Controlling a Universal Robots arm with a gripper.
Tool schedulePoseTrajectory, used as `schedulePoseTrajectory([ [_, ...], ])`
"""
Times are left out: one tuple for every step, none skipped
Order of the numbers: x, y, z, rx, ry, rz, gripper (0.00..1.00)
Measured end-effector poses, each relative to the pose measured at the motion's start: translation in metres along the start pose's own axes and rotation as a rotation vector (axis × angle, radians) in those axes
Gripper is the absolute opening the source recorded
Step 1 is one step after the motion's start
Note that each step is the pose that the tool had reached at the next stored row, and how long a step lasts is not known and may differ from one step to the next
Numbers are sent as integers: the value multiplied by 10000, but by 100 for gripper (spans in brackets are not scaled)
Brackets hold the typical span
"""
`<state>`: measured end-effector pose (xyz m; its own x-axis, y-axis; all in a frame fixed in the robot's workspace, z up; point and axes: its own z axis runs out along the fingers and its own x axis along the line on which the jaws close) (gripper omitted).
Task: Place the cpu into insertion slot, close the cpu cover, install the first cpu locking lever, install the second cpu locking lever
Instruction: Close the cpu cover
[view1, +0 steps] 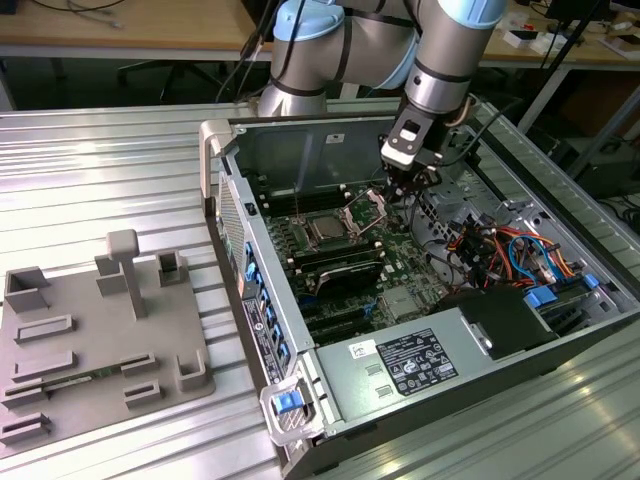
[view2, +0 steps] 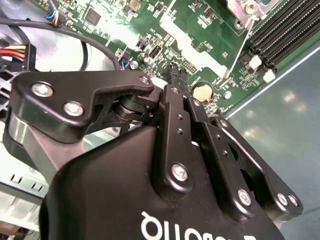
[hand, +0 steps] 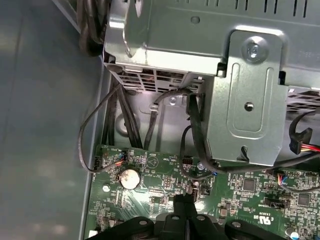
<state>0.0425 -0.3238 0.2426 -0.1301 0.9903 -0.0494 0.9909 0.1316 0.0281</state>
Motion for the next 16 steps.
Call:
schedulePoseTrajectory([
  [0,-4,7,29,3,0,11],
  [-1,-6,8,30,3,0,11],
  [-1,-10,9,31,3,-1,11],
  [-3,-14,9,31,3,-2,11],
  [-3,-21,9,31,4,-2,11],
  [-3,-29,9,31,3,-1,11],
  [-3,-31,9,31,3,-1,11],
  [-3,-33,9,31,3,-2,11],
  [-3,-35,9,31,3,-1,11],
  [-2,-37,9,31,3,-1,11],
  [-2,-38,9,31,4,-1,11],
  [-2,-41,9,31,3,-1,11],
  [-1,-46,9,31,3,-1,11],
  [-1,-48,9,31,3,-1,11],
  [0,-49,8,31,3,-1,11],
  [0,-51,8,30,3,-1,11],
])
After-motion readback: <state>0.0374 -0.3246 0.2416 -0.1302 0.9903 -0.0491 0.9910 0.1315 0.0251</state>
